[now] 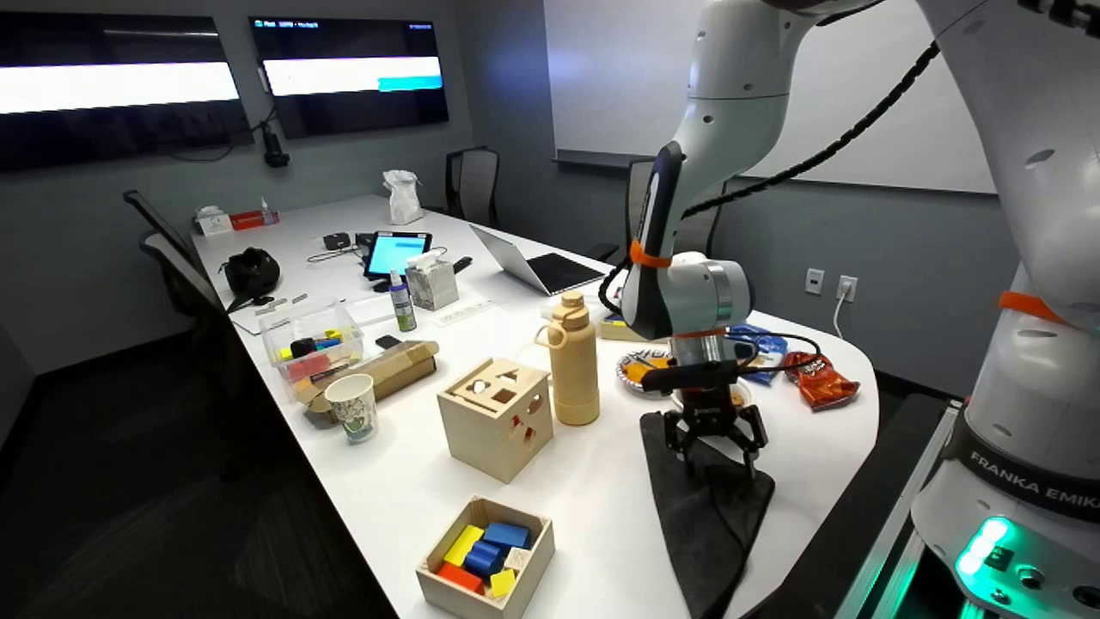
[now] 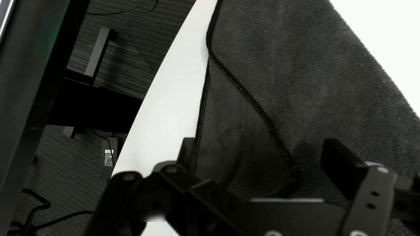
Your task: Fold the towel into a triangle twice.
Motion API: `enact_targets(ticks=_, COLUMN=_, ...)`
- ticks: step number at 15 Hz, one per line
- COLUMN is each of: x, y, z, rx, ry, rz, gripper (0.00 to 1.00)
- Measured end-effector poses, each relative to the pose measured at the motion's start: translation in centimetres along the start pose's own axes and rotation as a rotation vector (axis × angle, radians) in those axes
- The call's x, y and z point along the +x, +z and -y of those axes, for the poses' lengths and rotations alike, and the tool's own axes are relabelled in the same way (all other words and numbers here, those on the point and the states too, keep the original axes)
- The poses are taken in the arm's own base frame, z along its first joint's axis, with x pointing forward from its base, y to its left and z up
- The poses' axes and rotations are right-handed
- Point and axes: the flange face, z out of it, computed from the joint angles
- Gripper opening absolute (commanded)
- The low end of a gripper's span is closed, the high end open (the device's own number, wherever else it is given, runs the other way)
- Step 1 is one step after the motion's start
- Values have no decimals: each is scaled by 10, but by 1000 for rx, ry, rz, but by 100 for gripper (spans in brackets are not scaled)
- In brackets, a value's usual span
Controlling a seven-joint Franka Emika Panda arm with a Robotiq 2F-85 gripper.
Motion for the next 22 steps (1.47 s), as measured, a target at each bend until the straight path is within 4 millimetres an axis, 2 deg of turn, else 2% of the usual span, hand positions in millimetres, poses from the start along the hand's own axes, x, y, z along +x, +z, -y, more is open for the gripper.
enact_targets(ticks=1, x=2, y=-1, z=1, rx=-5, ry=5, rz=2, gripper=66)
enact_targets(ticks=2, x=3, y=-1, z=1, rx=-9, ry=10, rz=4, gripper=61)
enact_targets(ticks=3, x=5, y=-1, z=2, rx=-13, ry=14, rz=5, gripper=60)
enact_targets(ticks=4, x=7, y=-1, z=2, rx=-18, ry=18, rz=7, gripper=53)
enact_targets(ticks=5, x=7, y=0, z=1, rx=-24, ry=21, rz=11, gripper=42)
enact_targets(ticks=10, x=9, y=4, z=-1, rx=-39, ry=40, rz=24, gripper=4)
enact_targets(ticks=12, x=10, y=4, z=-2, rx=-40, ry=48, rz=26, gripper=0)
enact_targets(ticks=22, x=9, y=0, z=-14, rx=-46, ry=99, rz=20, gripper=1)
